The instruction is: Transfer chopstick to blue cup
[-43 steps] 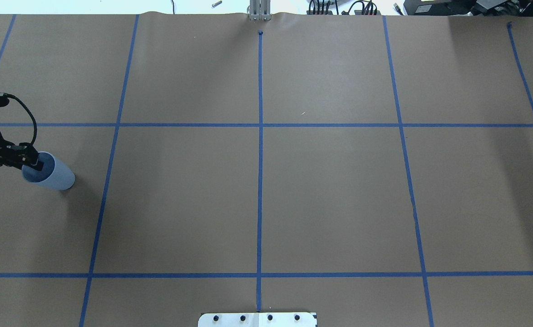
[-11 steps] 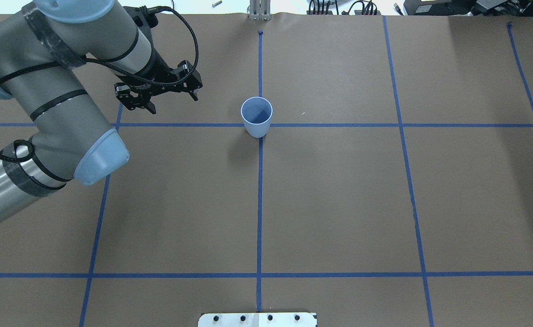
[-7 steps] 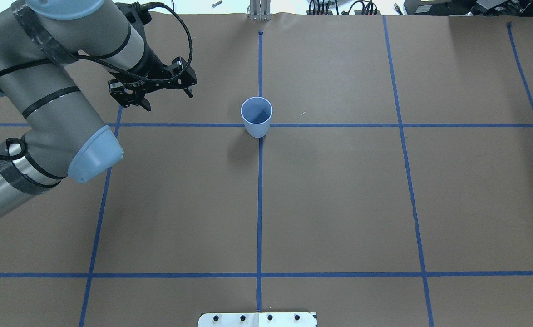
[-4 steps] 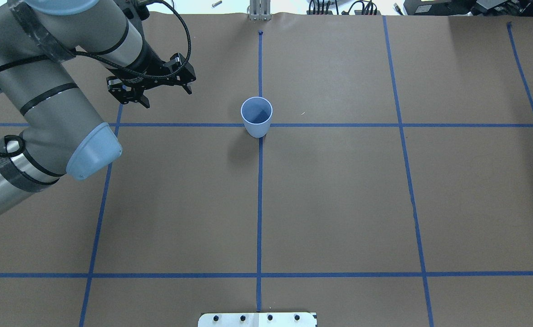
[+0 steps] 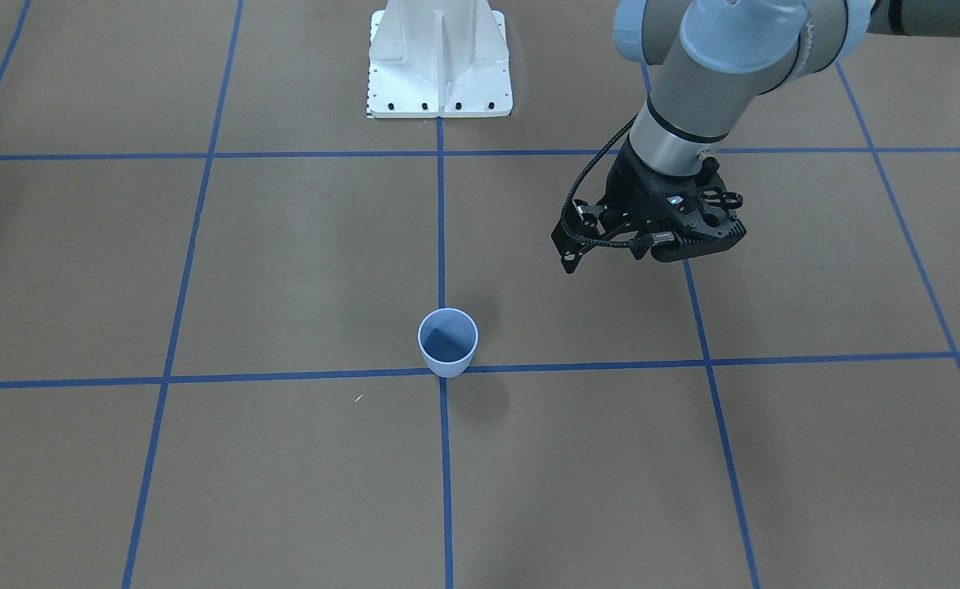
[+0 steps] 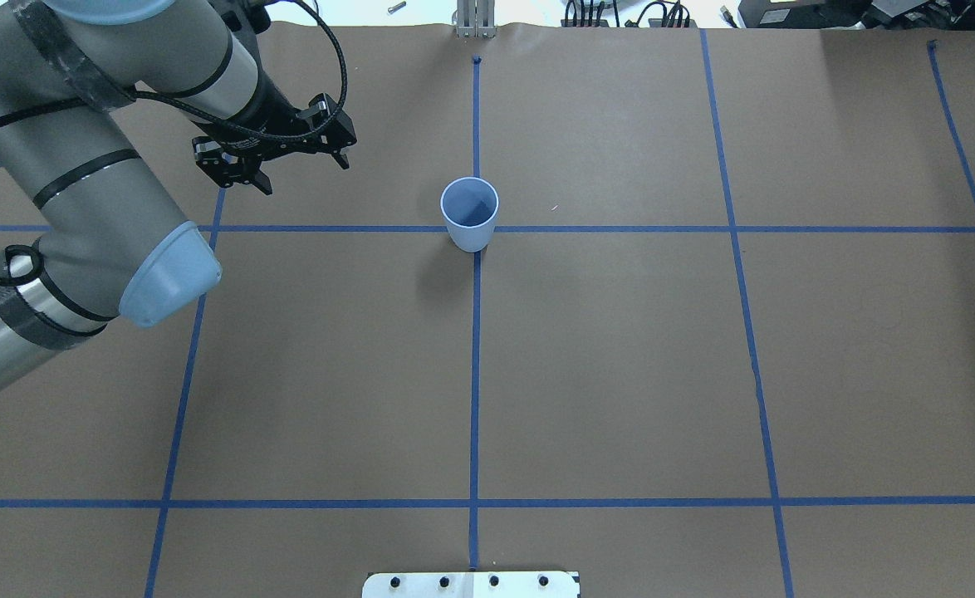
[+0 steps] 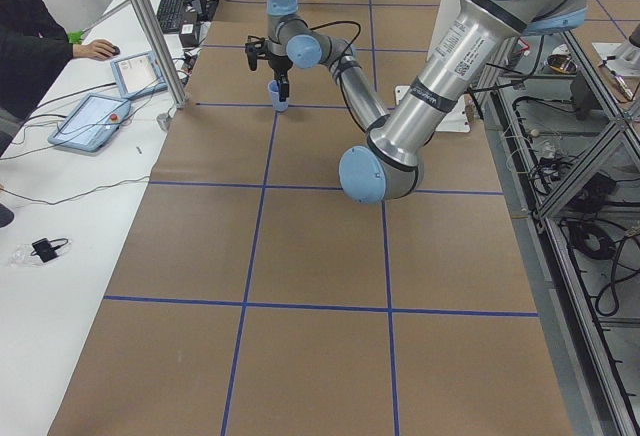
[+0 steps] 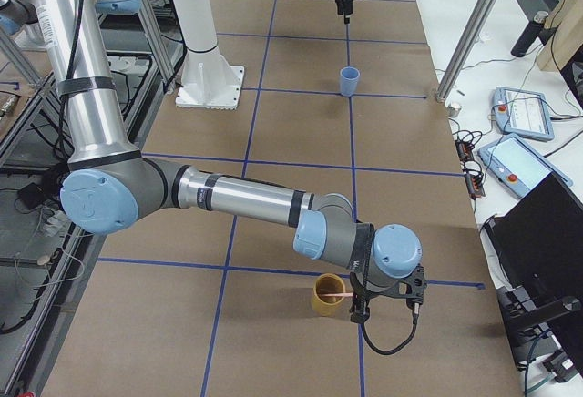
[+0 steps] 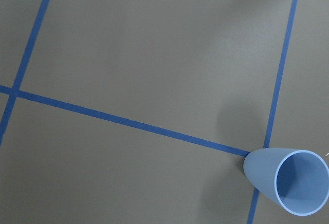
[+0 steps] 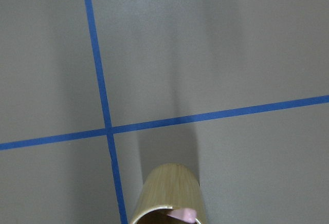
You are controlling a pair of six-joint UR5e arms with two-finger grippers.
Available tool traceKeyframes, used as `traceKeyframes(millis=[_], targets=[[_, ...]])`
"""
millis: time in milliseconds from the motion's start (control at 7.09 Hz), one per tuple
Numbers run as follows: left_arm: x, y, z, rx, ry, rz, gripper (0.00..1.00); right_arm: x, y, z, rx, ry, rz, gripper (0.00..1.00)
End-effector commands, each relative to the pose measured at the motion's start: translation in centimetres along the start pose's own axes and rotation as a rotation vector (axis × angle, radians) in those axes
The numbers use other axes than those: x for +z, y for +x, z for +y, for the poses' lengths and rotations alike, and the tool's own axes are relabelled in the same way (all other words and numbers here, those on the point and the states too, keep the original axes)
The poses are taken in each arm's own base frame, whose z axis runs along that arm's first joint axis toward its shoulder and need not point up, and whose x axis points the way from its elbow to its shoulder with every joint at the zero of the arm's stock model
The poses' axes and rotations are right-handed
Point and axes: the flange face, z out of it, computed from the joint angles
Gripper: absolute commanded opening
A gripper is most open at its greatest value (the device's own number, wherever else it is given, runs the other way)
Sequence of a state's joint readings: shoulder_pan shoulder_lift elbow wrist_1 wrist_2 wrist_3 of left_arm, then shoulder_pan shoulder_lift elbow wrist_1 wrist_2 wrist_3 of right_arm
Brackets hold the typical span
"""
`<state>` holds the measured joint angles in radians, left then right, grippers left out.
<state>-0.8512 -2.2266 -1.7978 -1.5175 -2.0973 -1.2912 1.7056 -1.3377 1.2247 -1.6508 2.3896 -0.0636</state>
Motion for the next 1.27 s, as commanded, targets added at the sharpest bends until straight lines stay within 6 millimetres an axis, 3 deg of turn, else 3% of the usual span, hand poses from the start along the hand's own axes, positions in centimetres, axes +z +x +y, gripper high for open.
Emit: traceKeyframes(millis=[0, 282, 564, 705, 846, 1128], targets=[[0.49, -0.44, -0.22, -0.005, 0.001, -0.011, 0.98, 0.83, 0.01, -0.17, 0.024, -0.013, 0.001, 1.00], [0.62, -0.49, -0.28, -0.006, 0.000, -0.013, 0.98, 0.95, -0.03, -0.17, 0.051, -0.015, -0.002, 0.98], [1.14, -0.57, -0.47, -0.007, -0.001, -0.019, 0.98, 1.13, 0.01, -0.24, 0.085, -0.017, -0.004, 0.65], [1.21, -0.70, -0.58, -0.009, -0.002, -0.021, 0.98, 0.96, -0.17, -0.33, 0.082, -0.014, -0.004, 0.54], [1.36, -1.01, -0.58, -0.013, -0.003, -0.025, 0.98, 0.89, -0.37, -0.43, 0.078, -0.012, -0.004, 0.49], [1.09, -1.17, -0.49, -0.013, -0.001, -0.022, 0.98, 0.69, -0.61, -0.79, 0.071, -0.008, 0.006, 0.49]])
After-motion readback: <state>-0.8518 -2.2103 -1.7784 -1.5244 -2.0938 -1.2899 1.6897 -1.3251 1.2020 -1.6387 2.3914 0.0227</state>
